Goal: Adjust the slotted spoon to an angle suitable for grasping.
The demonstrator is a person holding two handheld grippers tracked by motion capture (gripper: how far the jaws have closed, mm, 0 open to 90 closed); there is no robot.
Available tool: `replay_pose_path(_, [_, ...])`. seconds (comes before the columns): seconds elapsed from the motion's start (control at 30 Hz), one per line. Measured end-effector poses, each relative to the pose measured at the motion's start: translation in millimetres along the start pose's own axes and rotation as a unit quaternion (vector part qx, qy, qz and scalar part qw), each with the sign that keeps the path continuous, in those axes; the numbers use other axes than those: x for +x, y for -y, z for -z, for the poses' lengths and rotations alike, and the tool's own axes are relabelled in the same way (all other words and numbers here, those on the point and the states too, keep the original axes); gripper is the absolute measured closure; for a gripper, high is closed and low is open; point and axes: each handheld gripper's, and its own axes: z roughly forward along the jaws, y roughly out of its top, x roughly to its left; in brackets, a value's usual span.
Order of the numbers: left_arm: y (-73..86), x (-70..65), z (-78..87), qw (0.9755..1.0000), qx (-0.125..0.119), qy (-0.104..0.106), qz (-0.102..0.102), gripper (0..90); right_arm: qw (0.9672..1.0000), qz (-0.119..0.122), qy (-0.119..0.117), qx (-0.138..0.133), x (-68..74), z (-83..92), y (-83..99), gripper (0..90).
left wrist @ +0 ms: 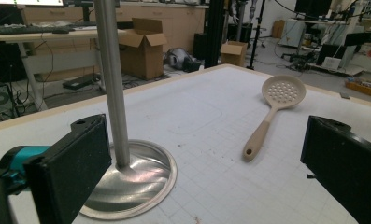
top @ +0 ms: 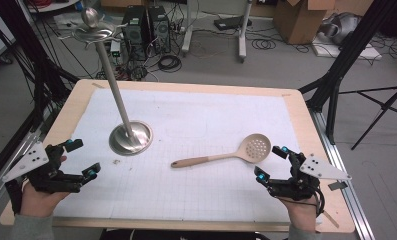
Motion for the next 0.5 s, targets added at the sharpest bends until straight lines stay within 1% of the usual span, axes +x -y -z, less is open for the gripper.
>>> replay_pose_path(0.07, [1.2, -0.6, 0.0, 1.0, 0.002, -0.001, 0.001, 2.0, 1.0, -0.003, 0.007, -0.004, -1.5, -2.1, 1.7, 10.2])
replay_pose_path(0.13, [1.9, -0.9, 0.9, 1.0, 0.003, -0.002, 0.002, 2.0, 0.9998, -0.014, 0.015, -0.002, -2.1, -4.1, 3.7, 10.2])
replay_pose_path(0.17, [2.0, -1.1, 1.4, 1.0, 0.002, -0.002, 0.001, 2.0, 0.9997, -0.014, 0.02, -0.001, -2.6, -5.2, 4.6, 10.2])
replay_pose_path(0.23, [1.5, -2.1, 3.2, 1.0, 0.002, 0.0, 0.0, 2.0, 0.9996, -0.013, 0.022, 0.01, -1.4, -8.5, 4.7, 11.5])
replay_pose_path(0.27, [1.3, -2.8, 4.3, 1.0, 0.0, 0.0, 0.0, 2.0, 0.9997, -0.009, 0.02, 0.011, -1.7, -10.5, 4.2, 14.9])
replay_pose_path(0.3, [1.3, -3.2, 5.9, 1.0, 0.0, -0.001, -0.001, 2.0, 0.9997, -0.009, 0.02, 0.011, -1.7, -10.5, 4.2, 14.9])
replay_pose_path(0.4, [2.4, -3.2, 10.0, 1.0, 0.001, -0.005, 0.0, 2.0, 0.9998, -0.01, 0.012, 0.015, -3.0, -18.0, 5.7, 16.8])
replay_pose_path(0.47, [3.8, -2.4, 12.3, 1.0, 0.002, -0.009, 0.002, 2.0, 0.9995, -0.01, 0.009, 0.028, -5.0, -24.9, 7.9, 20.8])
replay_pose_path(0.5, [4.7, -2.3, 13.2, 0.9999, 0.002, -0.012, 0.002, 2.0, 0.9994, -0.005, 0.009, 0.034, -6.6, -28.5, 9.1, 23.4])
